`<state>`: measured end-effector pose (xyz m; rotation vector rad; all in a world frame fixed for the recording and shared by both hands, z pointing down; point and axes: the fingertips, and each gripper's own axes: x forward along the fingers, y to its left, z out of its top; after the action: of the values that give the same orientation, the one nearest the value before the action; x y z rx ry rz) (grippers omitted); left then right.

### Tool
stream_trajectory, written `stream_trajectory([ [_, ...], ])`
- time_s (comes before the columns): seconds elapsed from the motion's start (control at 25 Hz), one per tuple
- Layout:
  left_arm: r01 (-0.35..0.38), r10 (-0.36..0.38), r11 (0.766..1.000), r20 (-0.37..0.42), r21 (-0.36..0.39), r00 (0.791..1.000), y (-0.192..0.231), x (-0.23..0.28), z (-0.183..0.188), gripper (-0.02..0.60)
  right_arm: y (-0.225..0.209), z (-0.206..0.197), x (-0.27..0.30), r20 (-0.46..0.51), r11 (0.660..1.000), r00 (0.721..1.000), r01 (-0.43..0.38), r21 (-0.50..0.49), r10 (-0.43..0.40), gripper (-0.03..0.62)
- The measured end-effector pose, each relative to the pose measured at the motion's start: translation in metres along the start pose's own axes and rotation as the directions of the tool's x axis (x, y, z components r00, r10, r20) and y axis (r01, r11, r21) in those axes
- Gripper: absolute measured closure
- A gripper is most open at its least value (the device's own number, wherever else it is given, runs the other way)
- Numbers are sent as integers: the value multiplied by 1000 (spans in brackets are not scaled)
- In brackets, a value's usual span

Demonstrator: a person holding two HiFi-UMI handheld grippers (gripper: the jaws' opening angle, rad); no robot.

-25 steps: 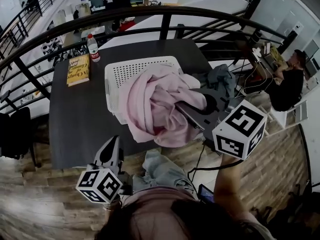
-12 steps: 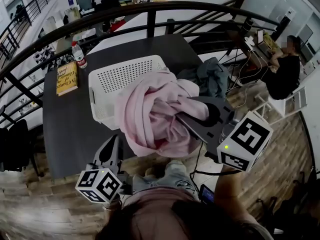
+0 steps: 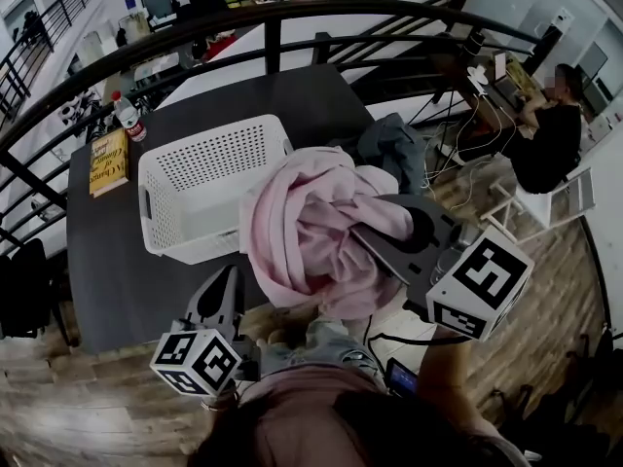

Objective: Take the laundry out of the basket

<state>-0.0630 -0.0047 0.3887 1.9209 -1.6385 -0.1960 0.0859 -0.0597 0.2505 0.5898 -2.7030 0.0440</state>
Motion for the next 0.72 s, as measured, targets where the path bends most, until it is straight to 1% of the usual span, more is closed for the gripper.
stream_trajectory([
  [0.28,-13,13,1000,2,-2,1000,-33,36,-9,584,-47,-16,-21,-10,1000,1000,-13,20,13,536],
  [0.72,-50,50,999,15,-12,999,-53,71,-18,584,-101,-34,-42,-12,999,1000,2,40,-1,536],
])
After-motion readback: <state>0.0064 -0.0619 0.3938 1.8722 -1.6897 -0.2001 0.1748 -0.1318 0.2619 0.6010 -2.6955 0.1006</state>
